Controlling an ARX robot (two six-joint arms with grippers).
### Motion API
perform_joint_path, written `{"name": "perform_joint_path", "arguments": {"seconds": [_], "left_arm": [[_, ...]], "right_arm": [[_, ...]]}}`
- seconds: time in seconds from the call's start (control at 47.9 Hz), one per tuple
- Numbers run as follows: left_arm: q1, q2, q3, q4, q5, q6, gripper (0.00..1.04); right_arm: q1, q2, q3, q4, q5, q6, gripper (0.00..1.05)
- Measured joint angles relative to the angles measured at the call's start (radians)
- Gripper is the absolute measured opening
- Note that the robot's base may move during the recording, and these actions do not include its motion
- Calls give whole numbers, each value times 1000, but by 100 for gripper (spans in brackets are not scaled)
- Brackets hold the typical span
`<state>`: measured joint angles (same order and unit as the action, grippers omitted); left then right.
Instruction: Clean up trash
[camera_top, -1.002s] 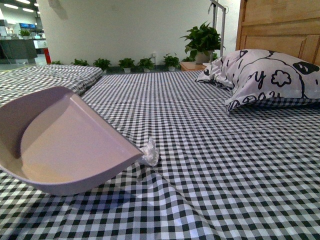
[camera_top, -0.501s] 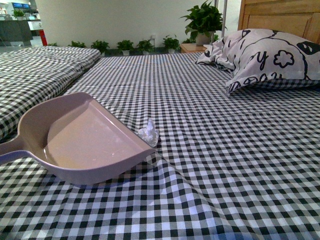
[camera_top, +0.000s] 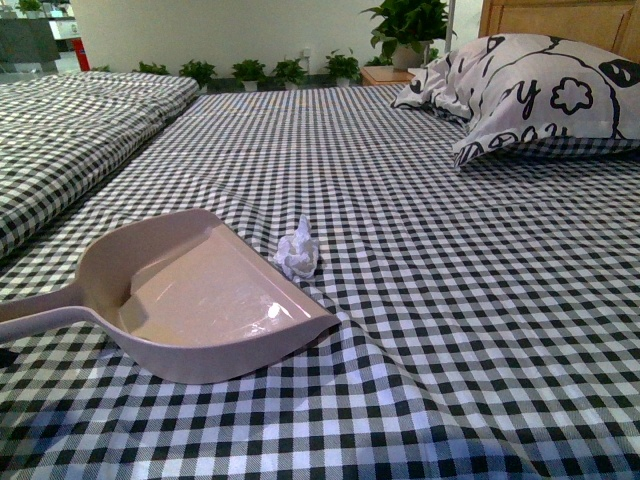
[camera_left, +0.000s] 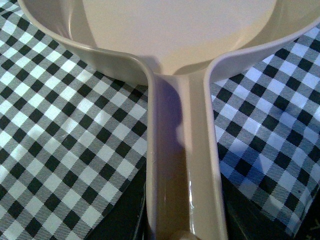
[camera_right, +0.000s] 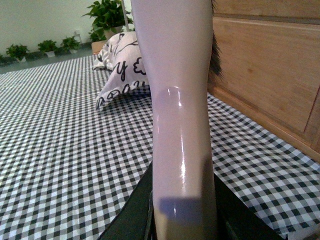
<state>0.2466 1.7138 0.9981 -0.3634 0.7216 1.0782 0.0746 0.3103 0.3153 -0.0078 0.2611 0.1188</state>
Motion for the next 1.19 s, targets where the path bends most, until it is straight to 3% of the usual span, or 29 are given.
{"name": "perform_joint_path", "arguments": {"seconds": [0.25,0.772,0.793,0.877,0.918,1.023,1.19], "left_arm": [[14,8,41,-184,0,80,27],[11,8,51,-167,-34,122,27],[11,8,51,-167,-35,122,27],[11,8,51,-166,-37,122,27],[11,8,51,-166,-37,123,27],[11,8,50,-166,-37,123,27],[11,8,50,-166,-38,124,27]], "right_arm": [[0,0,0,0,0,0,19],[0,0,0,0,0,0,19],[-6,7,5,-16,-25,3,19],[-69,128,137,-300,-289,9,19],[-64,229,185,-350,-400,-8,19],[-18,475,256,-233,-489,-70,19],[105,945,462,76,-390,-217,19]]}}
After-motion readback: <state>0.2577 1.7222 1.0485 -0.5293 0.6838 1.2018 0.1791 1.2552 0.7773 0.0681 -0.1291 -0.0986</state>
